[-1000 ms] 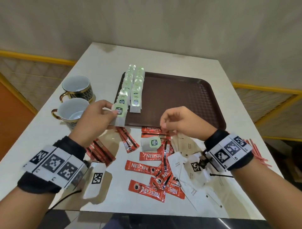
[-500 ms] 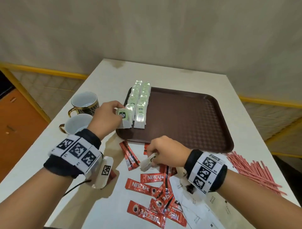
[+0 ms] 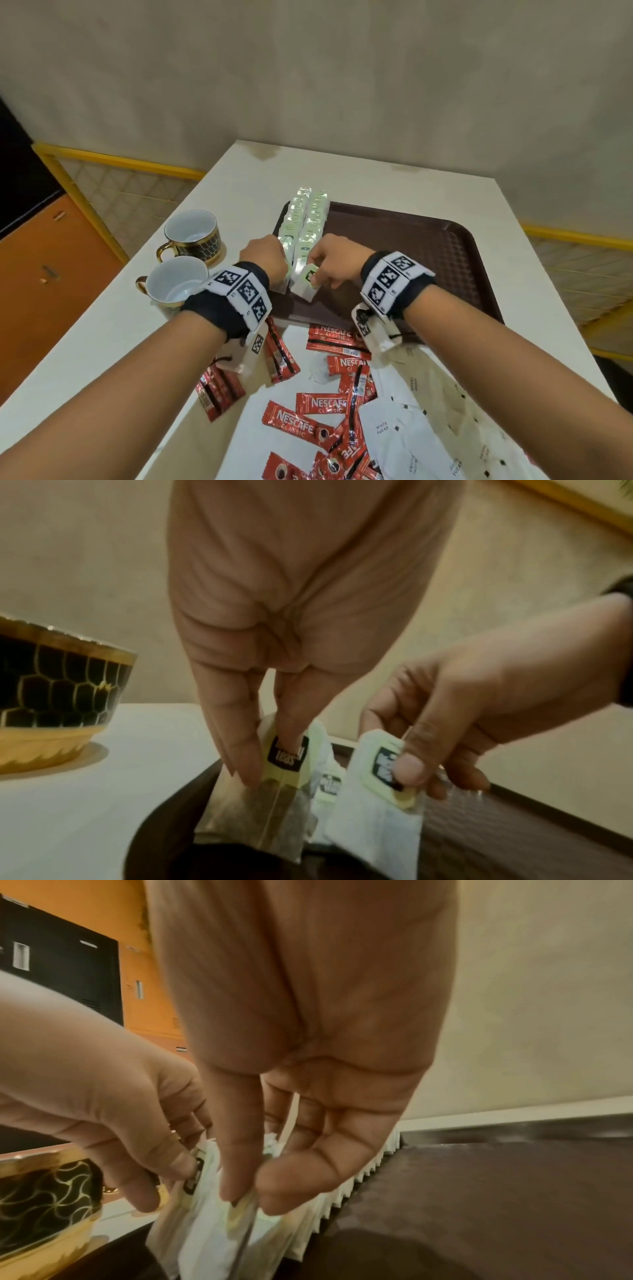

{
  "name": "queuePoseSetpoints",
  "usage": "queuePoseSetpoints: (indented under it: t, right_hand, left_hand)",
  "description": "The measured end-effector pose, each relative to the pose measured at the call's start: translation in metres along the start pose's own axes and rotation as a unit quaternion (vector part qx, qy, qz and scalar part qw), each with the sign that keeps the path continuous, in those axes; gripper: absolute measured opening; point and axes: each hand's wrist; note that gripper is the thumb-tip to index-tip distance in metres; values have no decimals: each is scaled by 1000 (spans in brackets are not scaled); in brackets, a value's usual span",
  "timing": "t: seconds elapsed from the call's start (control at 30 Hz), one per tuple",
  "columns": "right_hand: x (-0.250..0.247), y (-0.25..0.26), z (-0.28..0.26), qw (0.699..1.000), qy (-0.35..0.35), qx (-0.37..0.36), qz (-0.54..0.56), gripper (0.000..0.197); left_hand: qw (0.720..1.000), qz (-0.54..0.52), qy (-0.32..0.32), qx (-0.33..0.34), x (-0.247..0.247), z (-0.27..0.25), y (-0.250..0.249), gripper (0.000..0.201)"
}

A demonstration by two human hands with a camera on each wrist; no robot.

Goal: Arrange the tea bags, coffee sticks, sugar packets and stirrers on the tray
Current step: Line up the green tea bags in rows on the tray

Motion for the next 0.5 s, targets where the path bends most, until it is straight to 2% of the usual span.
queuePoseSetpoints:
  t: [0.1, 0.3, 0.43, 0.5]
  right_hand:
    - [2, 9, 17, 999, -3, -1, -47, 14]
    - [10, 11, 32, 993, -55, -6, -108, 25]
    - [14, 8, 26, 988, -109, -25, -110, 24]
    - [18, 10, 20, 988, -107, -38, -109, 20]
  left_hand:
    - [1000, 22, -12, -15, 6, 6, 4, 28]
    - [998, 51, -20, -13, 12, 15, 12, 34]
    - [998, 54, -35, 6, 15, 11, 14, 36]
    - [997, 62, -46, 16, 21, 6, 18, 42]
Point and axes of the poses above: each hand's wrist, its own z-axis towards the middle knuckle, its own x-axis out of the palm, y = z × x, and after that the axes turned 9 degrees about -z, right-handed
